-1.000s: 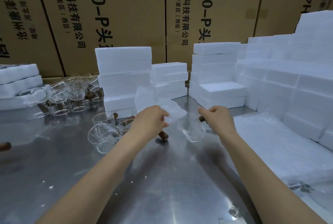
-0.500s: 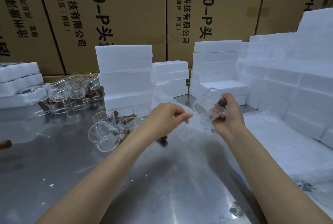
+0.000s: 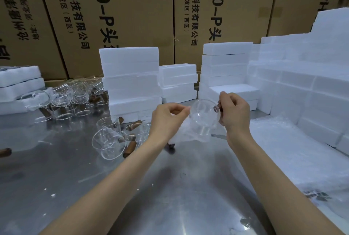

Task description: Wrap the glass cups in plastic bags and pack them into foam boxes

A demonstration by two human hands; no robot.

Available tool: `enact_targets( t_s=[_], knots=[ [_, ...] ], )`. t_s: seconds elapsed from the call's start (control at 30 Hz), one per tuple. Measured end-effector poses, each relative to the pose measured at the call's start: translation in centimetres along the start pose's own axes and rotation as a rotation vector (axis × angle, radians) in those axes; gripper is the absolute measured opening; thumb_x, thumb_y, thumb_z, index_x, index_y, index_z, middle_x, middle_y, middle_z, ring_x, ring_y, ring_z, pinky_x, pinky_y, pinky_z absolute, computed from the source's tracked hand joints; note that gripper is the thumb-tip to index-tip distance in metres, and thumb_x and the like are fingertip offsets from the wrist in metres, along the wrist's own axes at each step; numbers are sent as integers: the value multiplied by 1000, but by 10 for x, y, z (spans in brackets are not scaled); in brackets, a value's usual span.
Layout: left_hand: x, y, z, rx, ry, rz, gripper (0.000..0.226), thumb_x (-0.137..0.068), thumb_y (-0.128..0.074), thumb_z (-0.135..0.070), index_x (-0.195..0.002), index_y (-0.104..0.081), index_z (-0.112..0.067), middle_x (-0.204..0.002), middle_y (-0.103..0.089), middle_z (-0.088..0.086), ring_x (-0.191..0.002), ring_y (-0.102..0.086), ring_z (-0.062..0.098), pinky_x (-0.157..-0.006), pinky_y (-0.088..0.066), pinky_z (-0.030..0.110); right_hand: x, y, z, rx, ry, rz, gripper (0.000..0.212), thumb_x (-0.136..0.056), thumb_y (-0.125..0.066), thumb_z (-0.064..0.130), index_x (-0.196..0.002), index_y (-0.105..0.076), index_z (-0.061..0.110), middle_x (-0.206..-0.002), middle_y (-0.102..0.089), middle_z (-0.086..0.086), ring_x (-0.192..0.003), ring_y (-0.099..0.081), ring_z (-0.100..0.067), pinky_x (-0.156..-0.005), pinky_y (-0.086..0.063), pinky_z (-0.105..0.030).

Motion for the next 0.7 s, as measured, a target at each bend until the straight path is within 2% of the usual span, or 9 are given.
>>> enact_targets(
  t_s=[0.13, 0.2, 0.33, 0.4, 0.5, 0.6, 0.7],
  knots=[
    [2, 1, -5, 16, -24, -19, 19, -85, -69, -32, -67, -67, -36, -69, -65, -16, -61, -56, 3, -70, -50, 27, 3, 3, -1, 30, 9, -50, 30, -87, -53, 19, -58, -47, 12, -41, -52, 10, -33, -40, -3, -37, -33, -14],
    [2, 2, -6, 71, -5, -25, 15, -87, -68, -32, -72, -69, -33, -74, -66, -16, -63, -57, 5, -73, -51, 28, 5, 4, -1, 77, 37, -82, 29, -87, -55, 21, -61, -47, 12, -45, -58, 8, -36, -46, -4, -43, -38, -18],
    [2, 10, -12, 133, -8, -105, 6, -88, -66, -31, -85, -71, -30, -82, -67, -19, -72, -58, 7, -80, -54, 34, 12, 5, 12, 216, 226, -163, 32, -87, -59, 27, -63, -46, 10, -52, -62, 4, -50, -61, -12, -57, -48, -29],
    [3, 12, -16, 169, -23, -144, 5, -87, -67, -34, -86, -72, -31, -83, -68, -20, -72, -59, 4, -80, -55, 34, 15, 6, 19, 270, 325, -204, 34, -87, -60, 27, -62, -43, 12, -49, -59, 8, -55, -63, -14, -58, -48, -30],
    [9, 10, -28, 180, -93, -166, 6, -87, -69, -35, -84, -73, -33, -83, -70, -20, -69, -59, -1, -73, -55, 29, 19, 4, 27, 365, 465, -233, 35, -87, -60, 26, -61, -40, 15, -48, -56, 7, -50, -57, -14, -53, -41, -25],
    [19, 3, -45, 143, -245, -165, 7, -88, -69, -27, -86, -75, -25, -83, -70, -12, -67, -57, -2, -64, -43, 13, 28, -3, 31, 453, 562, -211, 33, -87, -61, 26, -63, -41, 13, -51, -57, 2, -48, -53, -16, -51, -40, -28],
    [29, -2, -61, 167, -311, -158, 7, -87, -69, -23, -86, -75, -20, -84, -70, -6, -69, -58, 1, -63, -40, 9, 34, -16, 32, 468, 564, -114, 32, -88, -62, 29, -65, -44, 17, -50, -52, 8, -48, -49, -10, -49, -35, -19]
  ],
)
Point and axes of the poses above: each hand's wrist, its own x-axis away from the middle knuckle, its own y-axis out of the back of the hand, z = x × y, the point moved 7 cm from there along -x, towards the middle knuckle
